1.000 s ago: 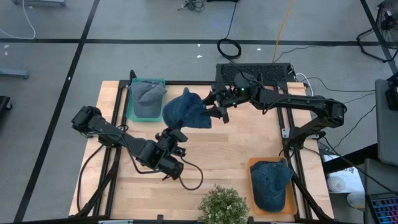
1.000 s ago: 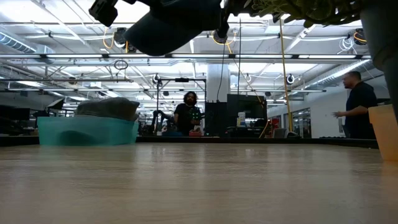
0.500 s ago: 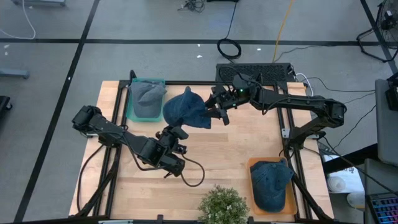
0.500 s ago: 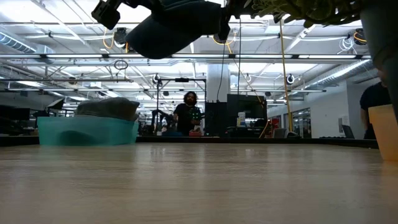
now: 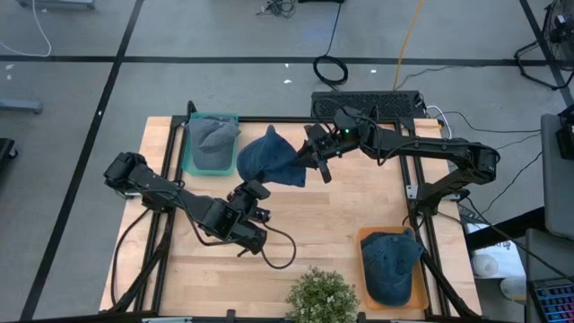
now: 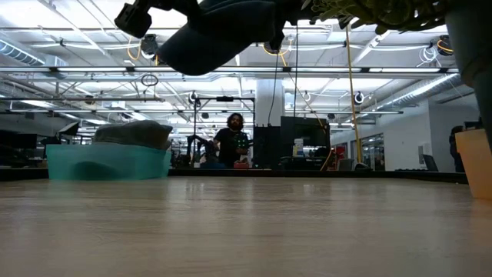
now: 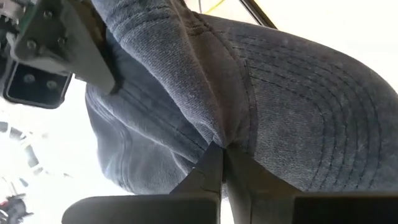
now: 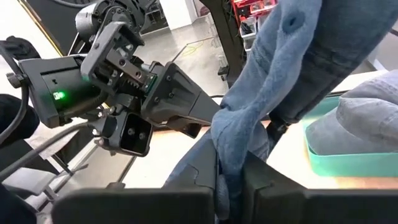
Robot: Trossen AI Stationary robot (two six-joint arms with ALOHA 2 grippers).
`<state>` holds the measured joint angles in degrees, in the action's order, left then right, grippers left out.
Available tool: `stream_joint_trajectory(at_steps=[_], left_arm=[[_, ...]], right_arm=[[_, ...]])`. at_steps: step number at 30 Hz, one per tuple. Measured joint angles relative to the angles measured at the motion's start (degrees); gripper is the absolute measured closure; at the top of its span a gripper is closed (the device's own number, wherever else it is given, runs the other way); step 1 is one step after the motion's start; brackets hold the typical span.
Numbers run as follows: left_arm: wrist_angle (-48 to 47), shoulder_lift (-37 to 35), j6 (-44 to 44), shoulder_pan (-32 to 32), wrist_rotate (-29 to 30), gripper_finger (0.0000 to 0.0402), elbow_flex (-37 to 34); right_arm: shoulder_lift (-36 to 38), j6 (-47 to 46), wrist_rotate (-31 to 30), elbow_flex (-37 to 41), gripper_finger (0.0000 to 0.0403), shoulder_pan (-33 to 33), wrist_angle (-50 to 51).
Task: Pick & Place hat
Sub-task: Put the blue cap into the orange bin
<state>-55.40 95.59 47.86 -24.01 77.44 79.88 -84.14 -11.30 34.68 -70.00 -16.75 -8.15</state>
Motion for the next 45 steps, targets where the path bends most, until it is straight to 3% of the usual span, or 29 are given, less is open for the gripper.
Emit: stream_joint_trajectory(at_steps=[14, 23, 27, 30, 36, 39, 45], left_arm=[[0.0, 0.0, -11.8, 0.0, -0.2, 0.0336, 0.0], [0.0, 0.0, -26.5, 0.2, -8.7, 0.0335, 0.0], [-0.5, -1.1, -33.3, 1.4, -19.9, 0.0335, 0.0], [-0.8, -2.7, -37.0, 3.5, -28.3, 0.0335, 0.1], [-1.0, -8.9, -42.0, 9.4, -40.9, 0.0334, -1.8], [2.8, -13.9, -42.4, 12.7, -44.3, 0.0334, -6.8], [15.9, -28.1, -40.9, 17.9, -49.9, 0.0334, -21.0]], right_arm=[[0.0, 0.2, -0.2, 0.0, 0.0397, 0.0, 2.8], [0.0, -1.6, -0.3, 0.0, 0.0397, 0.3, 2.8], [0.9, -3.2, -0.3, -0.2, 0.0397, 0.5, 3.5], [0.9, -2.5, -1.6, -3.0, 0.0397, 0.9, 9.4], [0.9, 5.3, -13.2, -14.3, 0.0397, 3.5, 29.4], [0.9, 6.7, -17.8, -18.6, 0.0397, 5.2, 38.1], [1.0, 5.9, -19.8, -26.5, 0.0397, 9.4, 54.9]])
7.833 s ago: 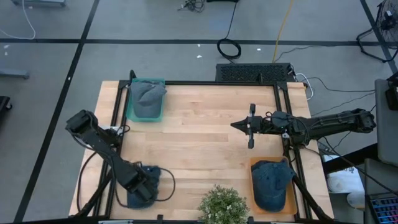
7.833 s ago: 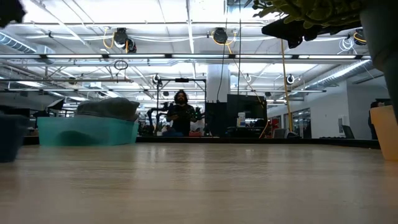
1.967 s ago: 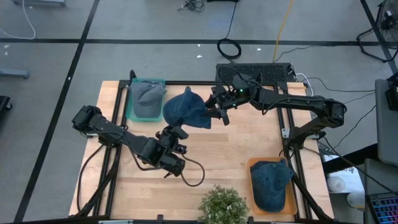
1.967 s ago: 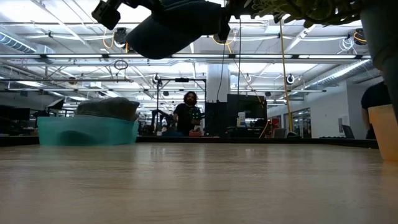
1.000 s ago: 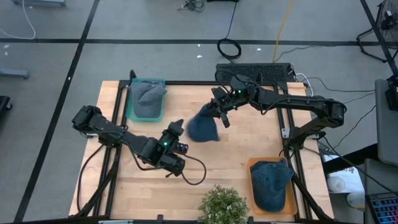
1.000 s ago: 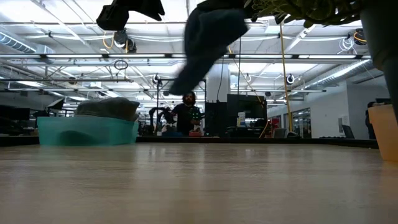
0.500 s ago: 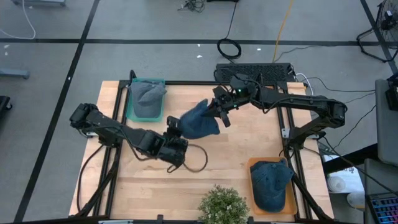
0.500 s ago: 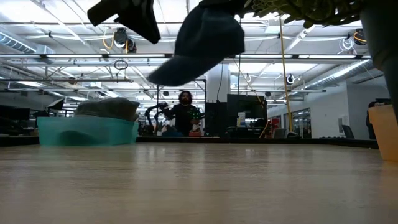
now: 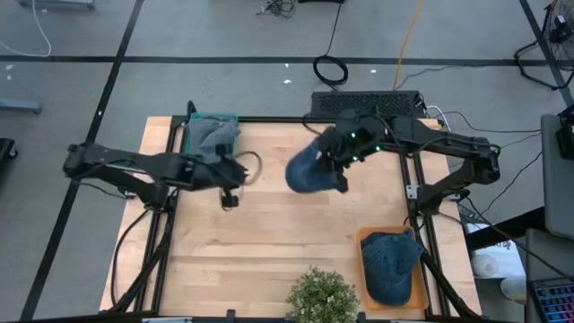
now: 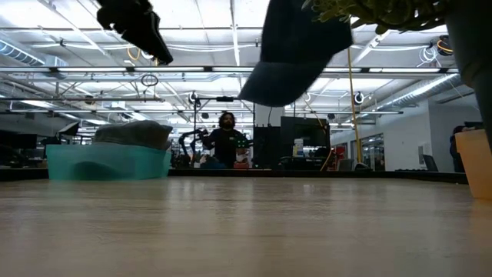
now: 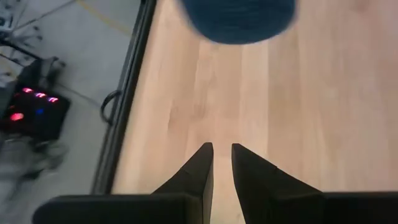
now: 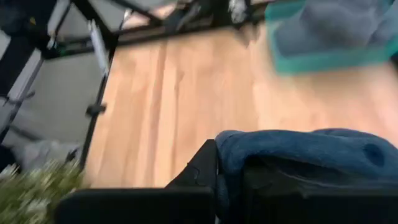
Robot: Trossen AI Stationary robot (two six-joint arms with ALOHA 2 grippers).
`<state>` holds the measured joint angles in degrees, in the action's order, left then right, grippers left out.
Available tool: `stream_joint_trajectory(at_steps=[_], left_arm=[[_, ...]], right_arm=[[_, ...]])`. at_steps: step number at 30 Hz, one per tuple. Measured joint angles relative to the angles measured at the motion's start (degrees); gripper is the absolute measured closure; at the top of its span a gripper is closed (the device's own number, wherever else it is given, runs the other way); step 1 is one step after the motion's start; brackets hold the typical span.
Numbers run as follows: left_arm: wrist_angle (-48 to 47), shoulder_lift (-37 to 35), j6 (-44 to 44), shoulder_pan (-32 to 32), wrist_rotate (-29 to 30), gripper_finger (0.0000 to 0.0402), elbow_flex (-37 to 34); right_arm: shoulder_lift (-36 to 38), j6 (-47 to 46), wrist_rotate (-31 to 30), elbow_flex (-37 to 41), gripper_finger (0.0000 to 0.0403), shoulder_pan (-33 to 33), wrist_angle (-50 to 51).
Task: Pick & Place hat
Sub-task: Put the blue cap into the orange bin
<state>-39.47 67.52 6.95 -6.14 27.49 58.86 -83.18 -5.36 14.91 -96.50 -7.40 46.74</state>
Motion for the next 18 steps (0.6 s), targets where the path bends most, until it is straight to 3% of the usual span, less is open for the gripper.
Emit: stream_joint_trajectory(at_steps=[6, 10, 18], left_arm=[[14.8, -13.3, 0.7, 3.2, -8.9, 0.0334, -11.5], [20.6, -19.7, 0.6, 4.2, -11.1, 0.0334, -15.9], [22.5, -26.8, 0.2, 4.3, -18.4, 0.0334, -19.0]], right_arm=[[-0.1, -3.2, -2.0, -4.1, 0.0397, 5.3, 13.0], [0.0, -6.2, -6.4, -5.9, 0.0398, 9.9, 19.5], [-0.1, -8.9, -7.4, -8.1, 0.0398, 20.0, 24.5]])
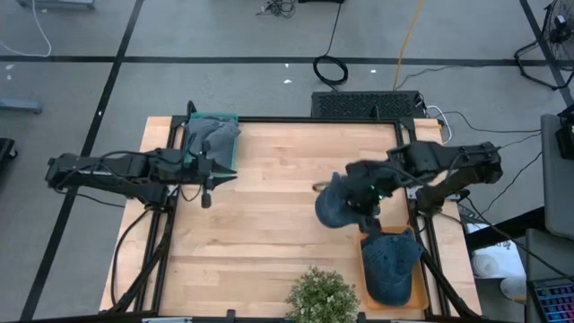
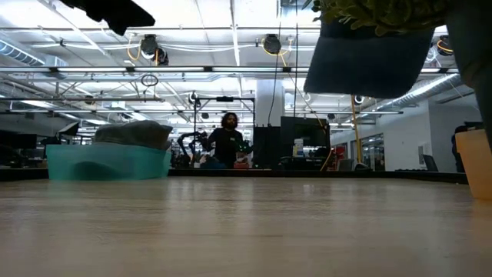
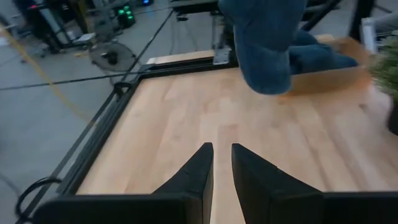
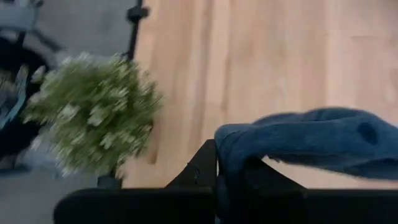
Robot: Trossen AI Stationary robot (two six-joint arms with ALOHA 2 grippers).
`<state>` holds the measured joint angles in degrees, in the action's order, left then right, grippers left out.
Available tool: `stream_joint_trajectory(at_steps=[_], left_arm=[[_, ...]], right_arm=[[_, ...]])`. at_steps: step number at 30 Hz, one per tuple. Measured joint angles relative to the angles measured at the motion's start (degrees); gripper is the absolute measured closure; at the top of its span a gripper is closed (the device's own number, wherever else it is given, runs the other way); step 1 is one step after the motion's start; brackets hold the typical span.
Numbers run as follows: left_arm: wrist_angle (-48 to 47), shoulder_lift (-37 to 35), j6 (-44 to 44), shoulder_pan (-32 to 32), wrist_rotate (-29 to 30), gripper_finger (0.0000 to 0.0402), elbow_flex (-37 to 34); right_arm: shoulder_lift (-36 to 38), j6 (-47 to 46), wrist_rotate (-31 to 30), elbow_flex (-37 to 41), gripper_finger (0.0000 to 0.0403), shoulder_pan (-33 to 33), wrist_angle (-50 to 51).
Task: Pick & Place hat
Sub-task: Put the blue cap into the orange bin
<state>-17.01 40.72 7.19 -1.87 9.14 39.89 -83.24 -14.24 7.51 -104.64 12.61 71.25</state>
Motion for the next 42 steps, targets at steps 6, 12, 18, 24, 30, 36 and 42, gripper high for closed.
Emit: stream_joint_trajectory(at_steps=[6, 12, 18, 24, 30, 36, 42], left_arm=[[0.9, -4.5, -0.3, 1.6, -0.8, 0.0334, -4.2], [6.2, -10.5, -4.1, 4.5, -2.2, 0.0334, -12.1], [10.2, -17.3, -9.8, 7.5, -5.2, 0.0334, -18.7], [11.0, -23.7, -12.5, 9.3, -11.2, 0.0334, -23.5], [10.8, -30.9, -13.9, 10.4, -14.8, 0.0334, -28.2], [9.7, -39.4, -15.2, 11.2, -21.3, 0.0334, -31.7], [8.3, -40.4, -14.8, 12.2, -24.7, 0.0334, -32.1]], right_arm=[[0.0, 0.6, 0.0, -3.9, 0.0398, 8.6, 2.3], [0.1, -7.5, 0.0, -7.3, 0.0398, 17.9, 5.0], [0.2, -19.5, -3.8, -7.5, 0.0398, 27.0, 7.0], [-0.4, -29.9, -10.8, -7.0, 0.0398, 35.4, 6.6], [-0.4, -36.5, -16.6, -4.9, 0.0398, 42.9, 5.9], [-0.4, -37.6, -18.5, 0.0, 0.0398, 48.8, 0.2], [-0.4, -40.2, -20.3, 6.4, 0.0398, 53.8, -0.7]])
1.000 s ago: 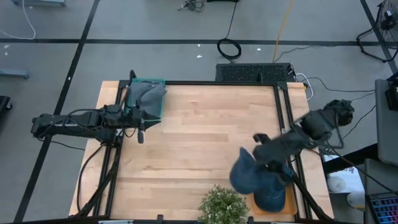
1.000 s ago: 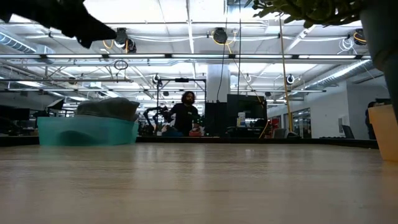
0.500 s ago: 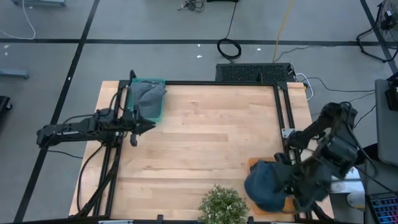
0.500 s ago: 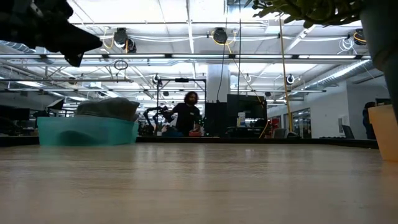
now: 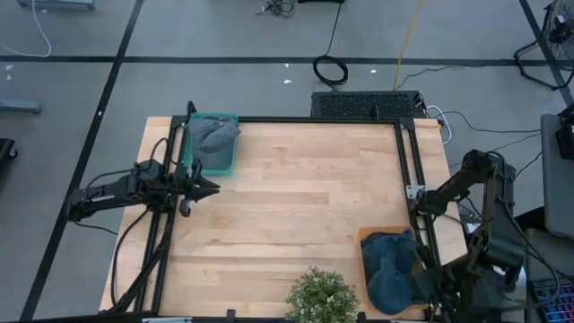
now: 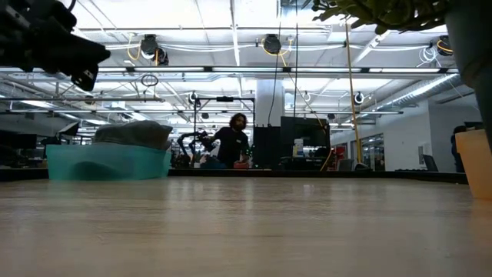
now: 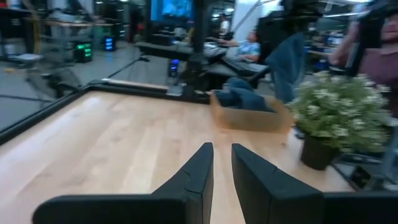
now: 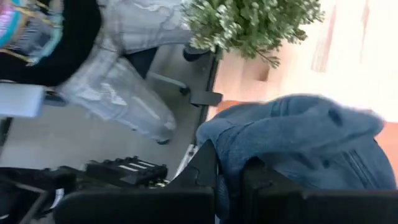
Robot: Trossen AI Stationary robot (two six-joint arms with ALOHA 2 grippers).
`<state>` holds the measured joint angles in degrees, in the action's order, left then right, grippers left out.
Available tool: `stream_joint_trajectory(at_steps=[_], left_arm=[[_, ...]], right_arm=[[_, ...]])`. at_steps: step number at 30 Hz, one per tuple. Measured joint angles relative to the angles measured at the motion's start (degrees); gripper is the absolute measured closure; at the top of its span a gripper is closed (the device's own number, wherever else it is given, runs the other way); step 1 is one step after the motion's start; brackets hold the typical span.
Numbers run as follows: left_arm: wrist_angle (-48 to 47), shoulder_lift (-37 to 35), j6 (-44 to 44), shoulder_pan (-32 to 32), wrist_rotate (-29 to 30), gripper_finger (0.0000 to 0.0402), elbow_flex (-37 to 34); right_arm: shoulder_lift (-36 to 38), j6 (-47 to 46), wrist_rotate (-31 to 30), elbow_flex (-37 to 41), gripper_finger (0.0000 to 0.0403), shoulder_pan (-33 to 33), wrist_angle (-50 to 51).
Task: Pick & Place hat
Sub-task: Put the blue cap into the orange bin
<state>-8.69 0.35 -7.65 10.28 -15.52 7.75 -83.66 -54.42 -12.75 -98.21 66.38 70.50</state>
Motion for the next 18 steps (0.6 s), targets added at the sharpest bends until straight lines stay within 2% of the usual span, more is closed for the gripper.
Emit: stream_joint_trajectory(at_steps=[8, 14, 18], left_arm=[[-1.0, 0.0, 0.3, 1.4, 7.3, 0.0334, 0.0], [-4.0, 0.0, 6.2, 1.8, 12.6, 0.0334, 0.0], [-4.4, 0.0, 8.8, 1.7, 13.1, 0.0334, 0.0]], right_arm=[[0.0, -0.4, -0.4, 1.5, 0.0398, 0.9, 1.8], [0.0, 1.9, 3.8, 1.5, 0.0398, -1.3, 4.7], [0.0, 4.8, 7.1, 1.5, 0.0398, -2.5, 5.2]])
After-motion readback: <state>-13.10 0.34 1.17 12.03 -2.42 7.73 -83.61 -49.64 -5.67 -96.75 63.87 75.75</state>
